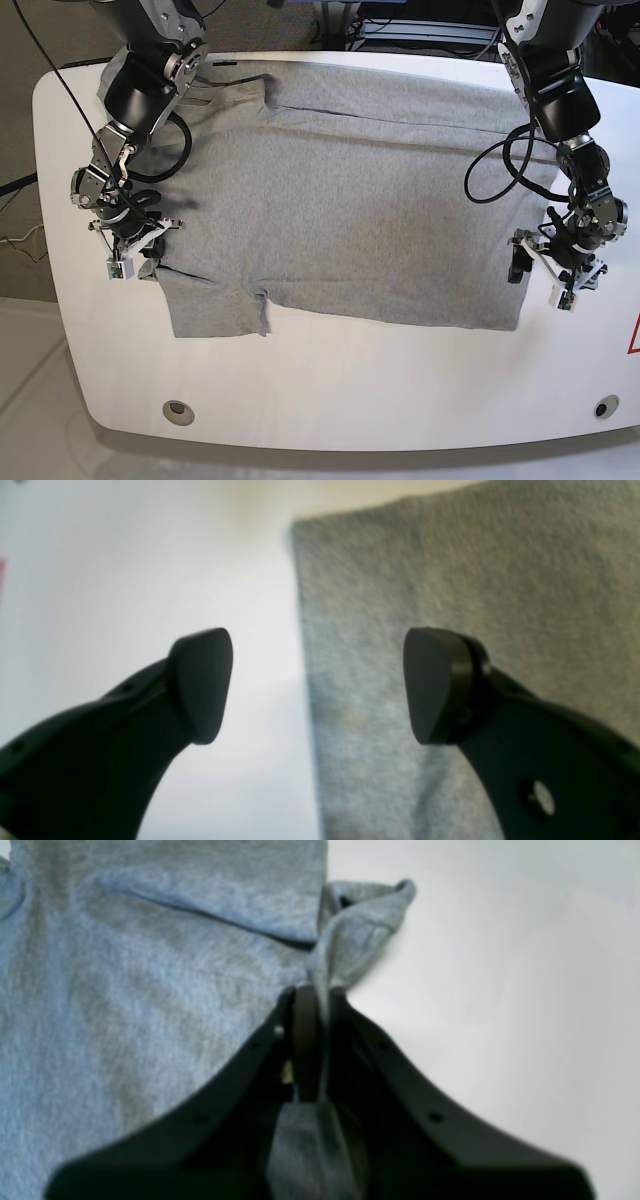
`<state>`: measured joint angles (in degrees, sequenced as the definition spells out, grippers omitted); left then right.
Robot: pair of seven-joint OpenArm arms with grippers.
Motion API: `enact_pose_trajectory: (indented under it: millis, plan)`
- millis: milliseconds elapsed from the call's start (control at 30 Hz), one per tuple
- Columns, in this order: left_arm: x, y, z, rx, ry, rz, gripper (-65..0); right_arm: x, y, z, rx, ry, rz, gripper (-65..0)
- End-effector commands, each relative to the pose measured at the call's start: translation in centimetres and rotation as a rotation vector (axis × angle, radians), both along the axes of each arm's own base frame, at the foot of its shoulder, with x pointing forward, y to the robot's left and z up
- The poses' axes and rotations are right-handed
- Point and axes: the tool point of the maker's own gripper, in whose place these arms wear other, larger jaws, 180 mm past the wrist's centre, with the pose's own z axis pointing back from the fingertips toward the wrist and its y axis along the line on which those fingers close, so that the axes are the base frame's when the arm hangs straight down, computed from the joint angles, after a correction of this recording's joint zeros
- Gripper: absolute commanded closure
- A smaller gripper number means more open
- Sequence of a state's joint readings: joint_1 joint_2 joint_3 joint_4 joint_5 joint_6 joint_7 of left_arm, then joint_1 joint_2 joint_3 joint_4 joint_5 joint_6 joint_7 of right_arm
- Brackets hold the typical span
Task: Fold the T-shirt properly
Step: 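Lower both grippers to the shirt's side edges near the hem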
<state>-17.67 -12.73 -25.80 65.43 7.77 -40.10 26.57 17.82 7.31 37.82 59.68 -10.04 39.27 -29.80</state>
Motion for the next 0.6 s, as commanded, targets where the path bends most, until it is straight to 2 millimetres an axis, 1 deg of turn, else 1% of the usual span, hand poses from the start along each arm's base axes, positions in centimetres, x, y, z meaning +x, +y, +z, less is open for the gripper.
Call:
enact_pose_trajectory:
  millis: [0,100,200,367,467,567]
  plan:
    - [1.7,1.4,2.2,-0.037,-0.091,0.038,-50.9,-1.5,0.0,-1.4,-0.026,0.099,0.029,-1.3]
    - [2.5,1.9,2.2,-0.084,-0.104,0.066,-50.9,-1.6,0.0,-1.5,-0.026,0.100,0.029,-1.3]
    - [2.9,2.7,2.2,-0.126,-0.109,0.103,-50.9,-1.6,0.0,-1.5,-0.026,0.100,0.029,-1.3]
    - [3.7,3.8,3.0,-0.187,-0.137,0.162,-50.9,-1.6,0.0,-1.5,-0.026,0.100,0.029,-1.3]
    - [4.1,4.1,3.2,-0.214,-0.145,0.179,-50.9,-2.1,0.0,-1.9,-0.026,0.111,0.029,-1.3]
    - [4.8,4.0,3.6,-0.233,-0.153,0.180,-50.9,-2.3,0.0,-2.1,-0.027,0.116,0.029,-1.3]
